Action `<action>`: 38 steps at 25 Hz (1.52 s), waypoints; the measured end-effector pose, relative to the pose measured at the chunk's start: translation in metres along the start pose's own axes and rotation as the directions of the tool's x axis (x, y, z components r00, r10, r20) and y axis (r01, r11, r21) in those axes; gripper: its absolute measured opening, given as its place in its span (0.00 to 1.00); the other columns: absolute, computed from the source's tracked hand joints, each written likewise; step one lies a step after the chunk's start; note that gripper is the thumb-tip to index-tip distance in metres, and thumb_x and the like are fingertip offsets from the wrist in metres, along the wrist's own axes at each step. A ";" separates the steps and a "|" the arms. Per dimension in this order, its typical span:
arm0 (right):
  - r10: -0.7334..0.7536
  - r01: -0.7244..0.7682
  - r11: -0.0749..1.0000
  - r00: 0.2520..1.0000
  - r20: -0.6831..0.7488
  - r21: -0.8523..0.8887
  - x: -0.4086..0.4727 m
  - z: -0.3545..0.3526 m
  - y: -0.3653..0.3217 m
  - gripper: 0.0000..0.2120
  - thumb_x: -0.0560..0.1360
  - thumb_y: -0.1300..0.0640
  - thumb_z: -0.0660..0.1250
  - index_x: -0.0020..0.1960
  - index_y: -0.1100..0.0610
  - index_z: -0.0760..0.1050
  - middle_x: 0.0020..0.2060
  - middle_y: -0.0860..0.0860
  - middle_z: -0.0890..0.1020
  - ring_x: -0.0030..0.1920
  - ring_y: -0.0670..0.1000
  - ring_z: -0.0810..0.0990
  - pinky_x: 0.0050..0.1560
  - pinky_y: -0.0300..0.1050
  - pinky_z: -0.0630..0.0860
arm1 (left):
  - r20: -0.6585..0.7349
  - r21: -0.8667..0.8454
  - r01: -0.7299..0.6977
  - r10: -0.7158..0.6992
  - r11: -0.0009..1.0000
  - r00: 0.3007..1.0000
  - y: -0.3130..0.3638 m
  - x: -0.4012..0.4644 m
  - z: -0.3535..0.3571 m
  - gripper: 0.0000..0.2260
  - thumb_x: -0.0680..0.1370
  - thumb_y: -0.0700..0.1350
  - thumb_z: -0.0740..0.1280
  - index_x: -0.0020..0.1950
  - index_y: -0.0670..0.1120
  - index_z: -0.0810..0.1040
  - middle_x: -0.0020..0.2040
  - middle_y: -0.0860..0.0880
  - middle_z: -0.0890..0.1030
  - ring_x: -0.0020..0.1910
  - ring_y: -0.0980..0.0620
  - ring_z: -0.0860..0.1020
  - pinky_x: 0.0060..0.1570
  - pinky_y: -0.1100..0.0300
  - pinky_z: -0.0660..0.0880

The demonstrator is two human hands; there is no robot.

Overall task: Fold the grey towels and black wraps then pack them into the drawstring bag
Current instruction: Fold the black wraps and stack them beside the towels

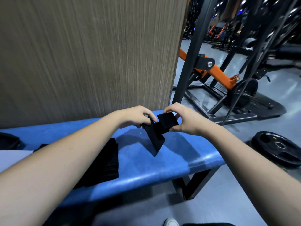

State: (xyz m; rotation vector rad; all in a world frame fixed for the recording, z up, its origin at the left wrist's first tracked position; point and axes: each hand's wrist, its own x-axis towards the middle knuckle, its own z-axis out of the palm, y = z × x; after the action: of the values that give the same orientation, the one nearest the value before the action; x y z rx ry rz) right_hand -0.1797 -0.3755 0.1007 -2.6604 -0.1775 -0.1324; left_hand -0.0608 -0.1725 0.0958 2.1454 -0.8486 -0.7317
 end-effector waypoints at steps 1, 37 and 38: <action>-0.012 0.012 1.000 1.000 0.001 0.009 -0.008 0.000 -0.008 0.25 0.68 0.59 0.79 0.62 0.50 0.74 0.56 0.49 0.75 0.53 0.51 0.78 0.56 0.43 0.76 | 0.041 -0.007 0.015 -0.014 1.000 0.999 0.006 -0.012 0.000 0.13 0.76 0.35 0.62 0.54 0.46 0.84 0.37 0.49 0.76 0.34 0.53 0.71 0.35 0.63 0.70; -0.071 0.058 0.994 0.988 -0.141 -0.095 -0.051 0.078 -0.076 0.35 0.62 0.50 0.82 0.67 0.42 0.73 0.66 0.49 0.64 0.60 0.56 0.67 0.63 0.55 0.73 | 0.060 -0.278 -0.017 0.034 0.960 0.998 -0.019 -0.065 0.017 0.10 0.81 0.50 0.66 0.44 0.46 0.74 0.34 0.49 0.74 0.32 0.54 0.72 0.32 0.62 0.70; -0.046 0.038 0.998 0.989 -0.141 -0.055 -0.051 0.080 -0.076 0.36 0.63 0.51 0.82 0.67 0.42 0.73 0.71 0.50 0.61 0.64 0.57 0.67 0.64 0.56 0.73 | 0.096 -0.343 -0.004 0.039 0.939 0.995 -0.020 -0.068 0.016 0.11 0.81 0.52 0.64 0.46 0.46 0.76 0.36 0.49 0.75 0.34 0.53 0.73 0.34 0.61 0.71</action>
State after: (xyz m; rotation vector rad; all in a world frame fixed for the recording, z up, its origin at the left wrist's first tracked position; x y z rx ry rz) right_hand -0.2363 -0.2769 0.0577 -2.6876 -0.1861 -0.3442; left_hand -0.1073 -0.1180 0.0870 1.7983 -0.7337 -0.9115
